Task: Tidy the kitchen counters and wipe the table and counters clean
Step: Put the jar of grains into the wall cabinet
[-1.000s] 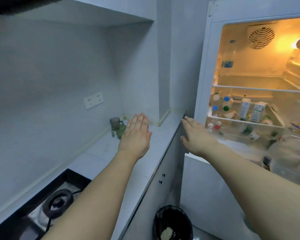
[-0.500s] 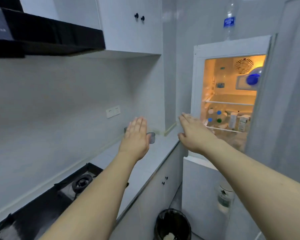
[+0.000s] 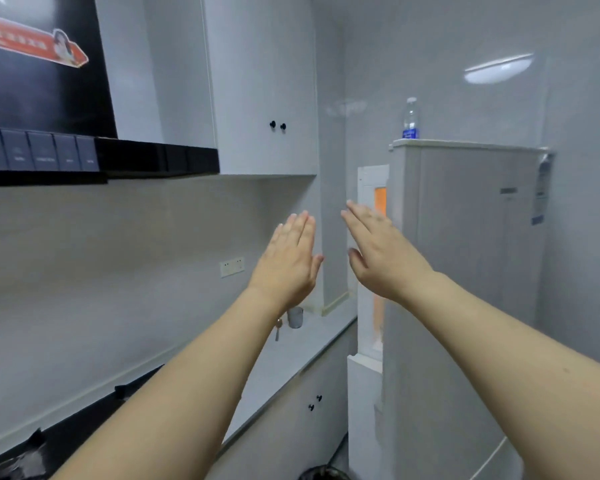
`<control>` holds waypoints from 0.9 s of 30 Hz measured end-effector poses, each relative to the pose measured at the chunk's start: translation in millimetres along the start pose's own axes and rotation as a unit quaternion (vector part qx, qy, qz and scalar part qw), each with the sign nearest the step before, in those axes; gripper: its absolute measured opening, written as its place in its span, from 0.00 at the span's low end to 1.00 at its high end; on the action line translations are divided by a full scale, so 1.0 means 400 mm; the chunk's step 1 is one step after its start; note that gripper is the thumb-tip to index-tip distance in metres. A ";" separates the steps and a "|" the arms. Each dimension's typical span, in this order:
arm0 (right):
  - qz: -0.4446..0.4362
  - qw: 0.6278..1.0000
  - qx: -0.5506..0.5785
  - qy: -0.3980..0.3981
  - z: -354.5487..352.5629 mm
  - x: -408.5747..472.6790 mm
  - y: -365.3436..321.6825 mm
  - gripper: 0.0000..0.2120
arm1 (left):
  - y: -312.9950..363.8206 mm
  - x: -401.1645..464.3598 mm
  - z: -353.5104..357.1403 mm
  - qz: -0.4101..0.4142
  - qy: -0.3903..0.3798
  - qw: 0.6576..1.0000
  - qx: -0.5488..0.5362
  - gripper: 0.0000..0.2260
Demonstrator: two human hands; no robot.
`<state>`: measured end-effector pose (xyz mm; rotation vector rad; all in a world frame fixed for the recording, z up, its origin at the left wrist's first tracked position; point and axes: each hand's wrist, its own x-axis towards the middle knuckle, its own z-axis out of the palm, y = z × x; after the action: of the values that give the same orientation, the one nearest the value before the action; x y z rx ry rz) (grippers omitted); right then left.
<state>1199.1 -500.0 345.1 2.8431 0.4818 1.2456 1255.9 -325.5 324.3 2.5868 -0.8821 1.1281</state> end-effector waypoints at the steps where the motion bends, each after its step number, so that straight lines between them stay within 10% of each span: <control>1: -0.012 0.999 0.009 0.039 -0.023 -0.003 0.029 0.28 | 0.026 0.025 -0.024 0.004 0.018 1.000 -0.010 0.29; 5: 0.055 0.985 0.026 0.162 -0.114 -0.024 0.145 0.26 | 0.120 0.105 -0.094 0.057 0.058 0.997 -0.009 0.30; 9: 0.154 0.982 0.000 0.113 -0.150 -0.023 0.251 0.30 | 0.210 0.195 -0.131 0.079 0.077 0.994 0.005 0.32; 27: 0.063 0.991 -0.085 0.088 -0.023 0.144 0.456 0.41 | 0.179 0.393 -0.002 0.086 0.131 0.985 0.069 0.35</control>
<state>1280.0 -659.1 414.9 2.6723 0.1885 1.4895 1297.4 -453.4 433.1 2.4245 -1.0108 1.5861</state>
